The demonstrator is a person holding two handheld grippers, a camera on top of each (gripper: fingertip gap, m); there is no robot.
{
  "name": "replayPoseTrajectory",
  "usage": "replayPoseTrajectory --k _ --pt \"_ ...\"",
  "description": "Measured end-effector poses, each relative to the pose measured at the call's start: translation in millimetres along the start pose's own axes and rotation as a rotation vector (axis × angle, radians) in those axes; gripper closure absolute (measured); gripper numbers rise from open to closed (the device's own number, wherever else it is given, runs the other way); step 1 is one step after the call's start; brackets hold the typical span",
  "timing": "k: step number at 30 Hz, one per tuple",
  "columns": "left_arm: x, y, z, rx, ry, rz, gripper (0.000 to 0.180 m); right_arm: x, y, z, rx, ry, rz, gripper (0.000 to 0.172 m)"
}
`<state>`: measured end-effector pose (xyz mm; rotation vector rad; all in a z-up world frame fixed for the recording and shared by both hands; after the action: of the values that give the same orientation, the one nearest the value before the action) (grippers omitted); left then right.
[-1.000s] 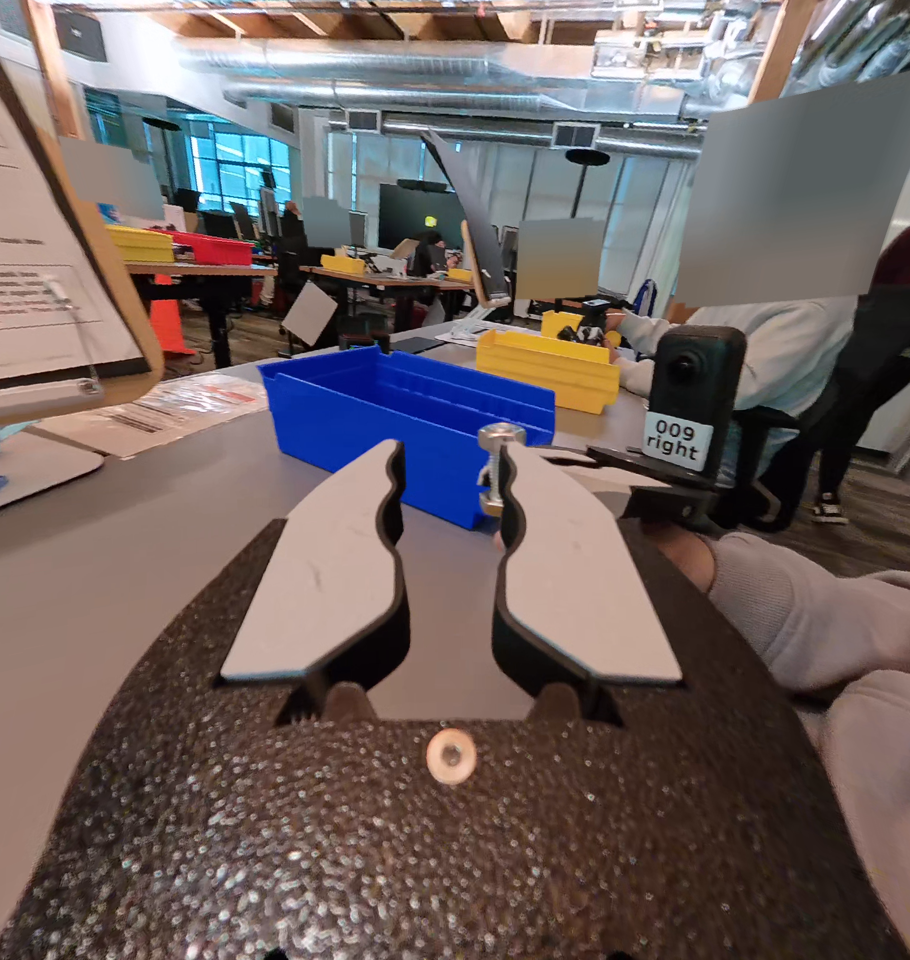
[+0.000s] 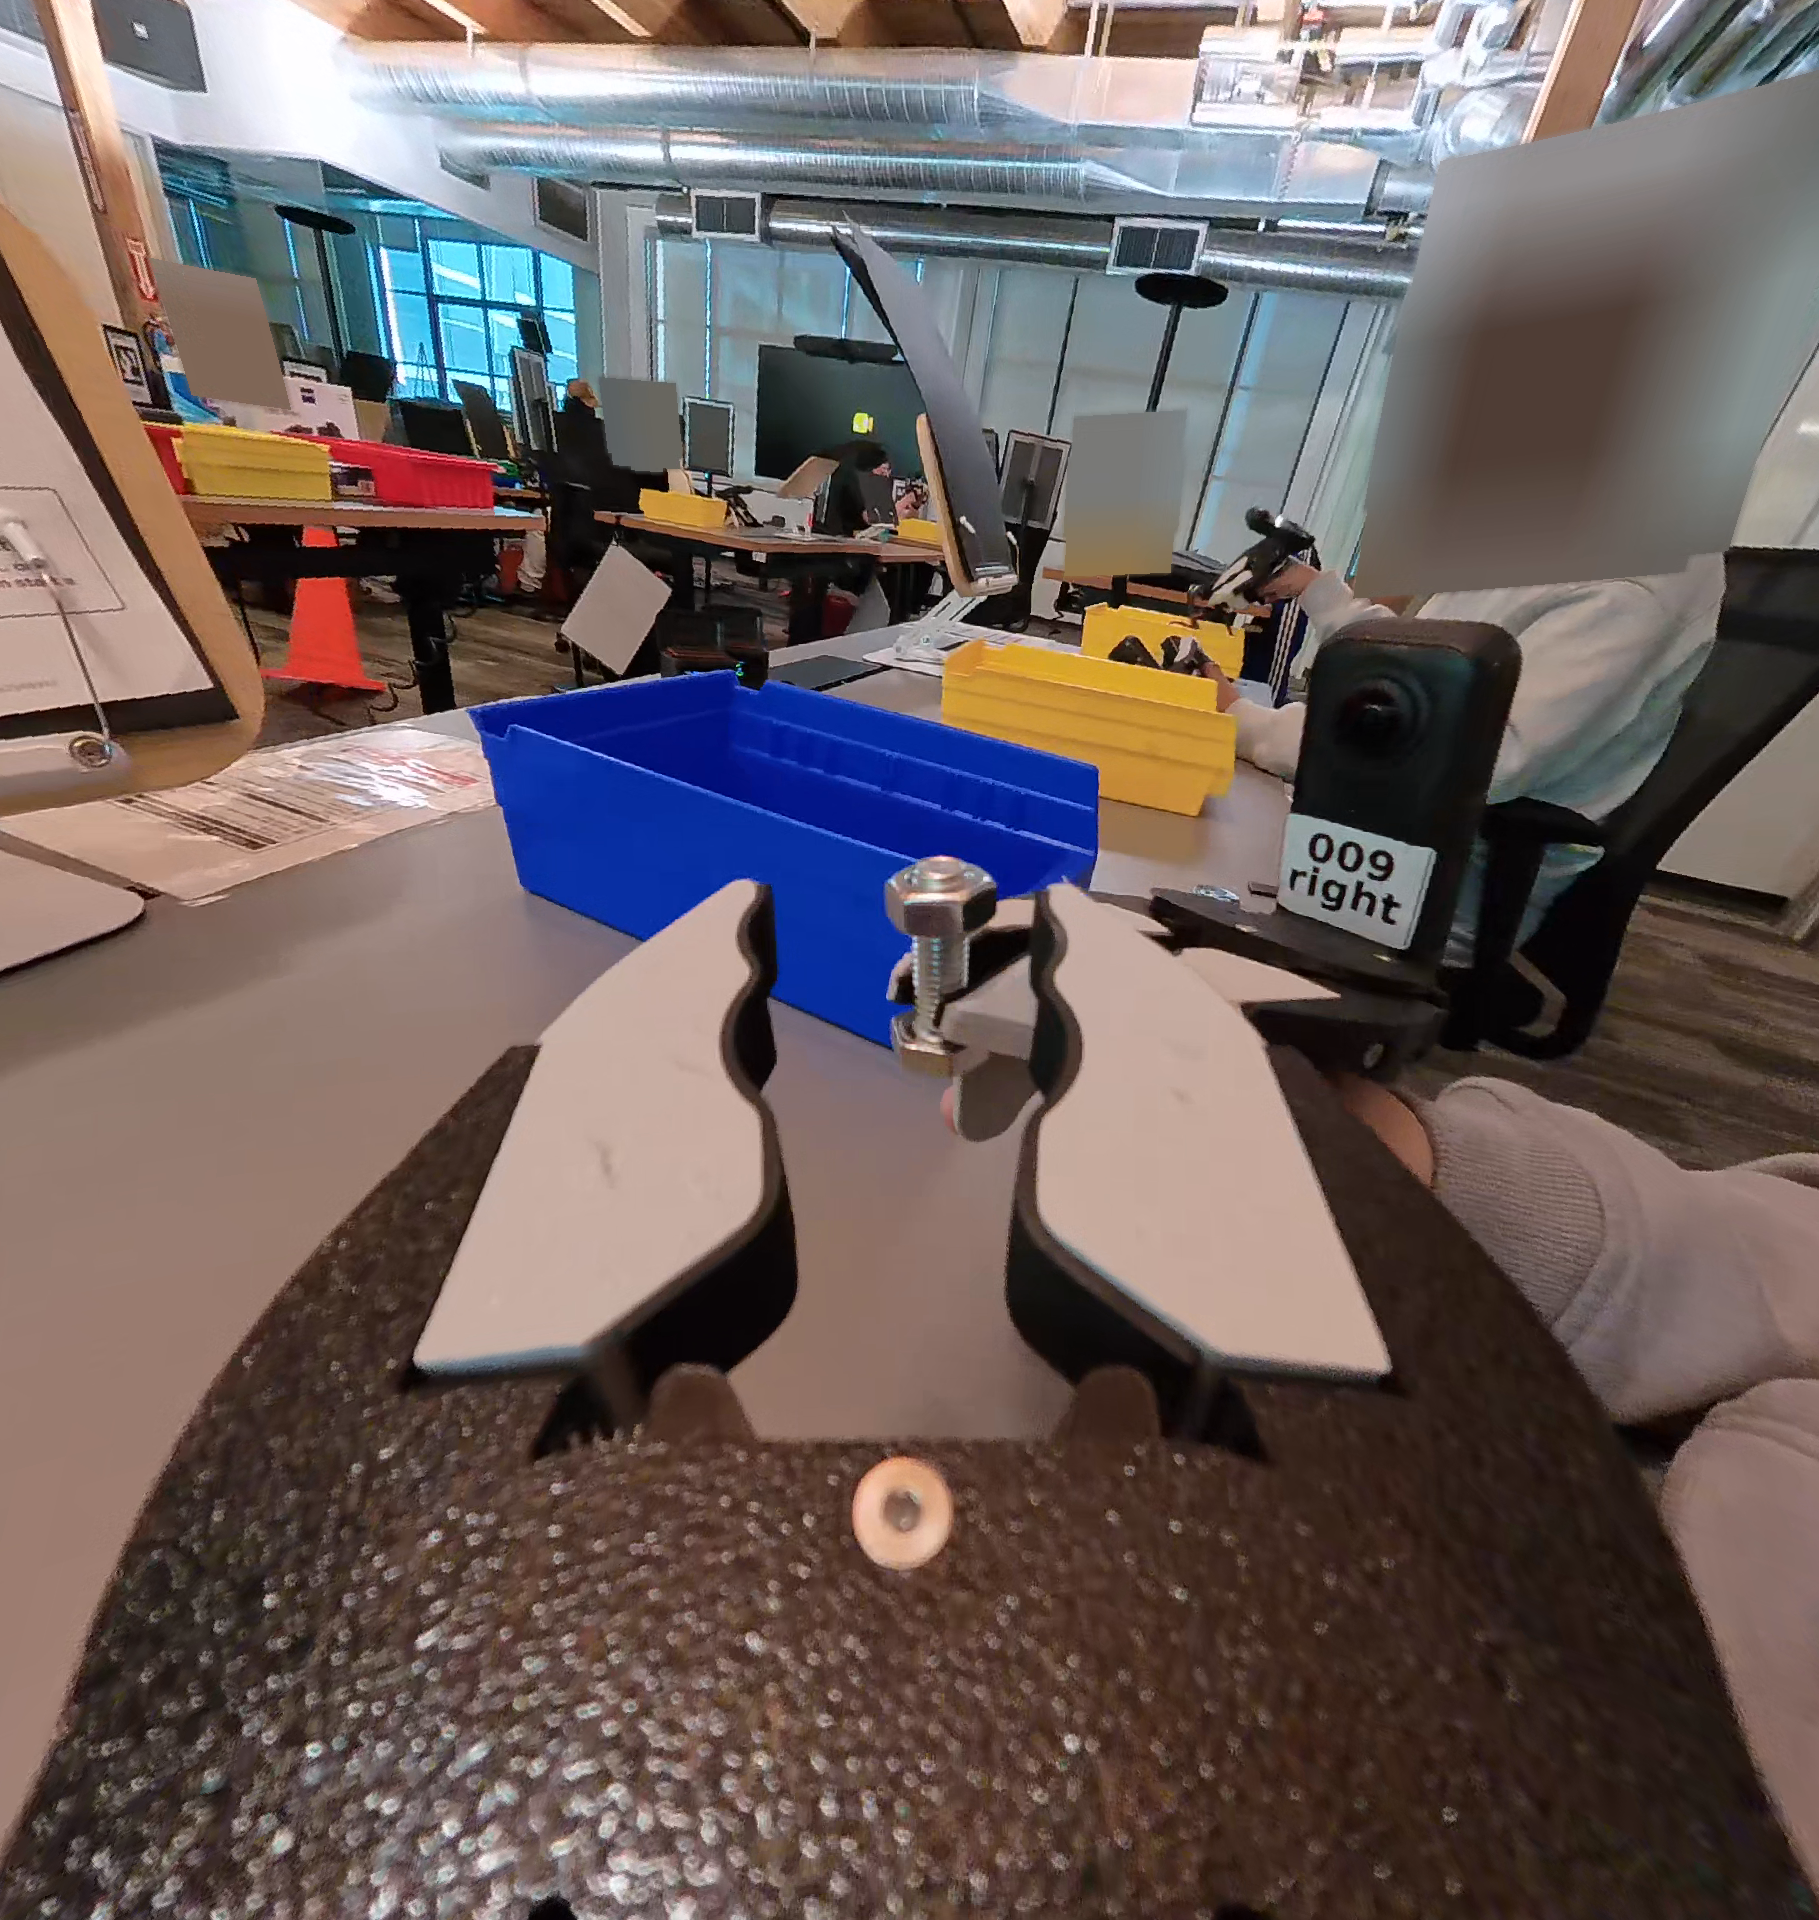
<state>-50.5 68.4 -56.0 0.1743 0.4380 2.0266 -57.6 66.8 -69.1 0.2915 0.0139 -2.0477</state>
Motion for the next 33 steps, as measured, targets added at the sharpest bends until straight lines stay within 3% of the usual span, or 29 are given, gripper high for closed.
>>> replayPoseTrajectory --k 8,9,10,18,26,33 --pt "9.7 -21.5 6.7 0.080 0.045 0.066 0.131 2.9 9.0 -0.3 -0.006 -0.010 -0.037 0.163" --pt "15.2 -32.9 9.2 0.091 0.065 0.128 0.150 5.0 10.5 1.9 -0.015 0.011 -0.032 0.163" --pt "21.1 -41.3 12.9 0.101 0.095 0.163 0.154 6.2 10.9 3.6 -0.033 0.023 -0.020 0.163" --pt "17.3 -26.4 14.9 0.051 0.077 0.109 0.144 6.3 12.9 2.6 -0.083 0.022 -0.005 0.163" --pt "26.3 -33.2 22.4 0.097 0.114 0.108 0.141 23.4 30.7 21.1 -0.326 0.071 0.076 0.163" --pt "26.1 -36.7 18.8 0.097 0.087 0.119 0.141 65.3 77.5 35.7 -0.211 -0.062 -0.062 0.163"
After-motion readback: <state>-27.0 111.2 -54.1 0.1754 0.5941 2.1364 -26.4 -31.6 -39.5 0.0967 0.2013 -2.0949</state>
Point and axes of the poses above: each gripper's, where its closed fingertips meet, x back along the fingers, z out of its top, y = z × x across the jaws, the point moved 1 cm from there along x, back along the fingers, and after that the axes turned 14 degrees about x, right-handed, at the moved point
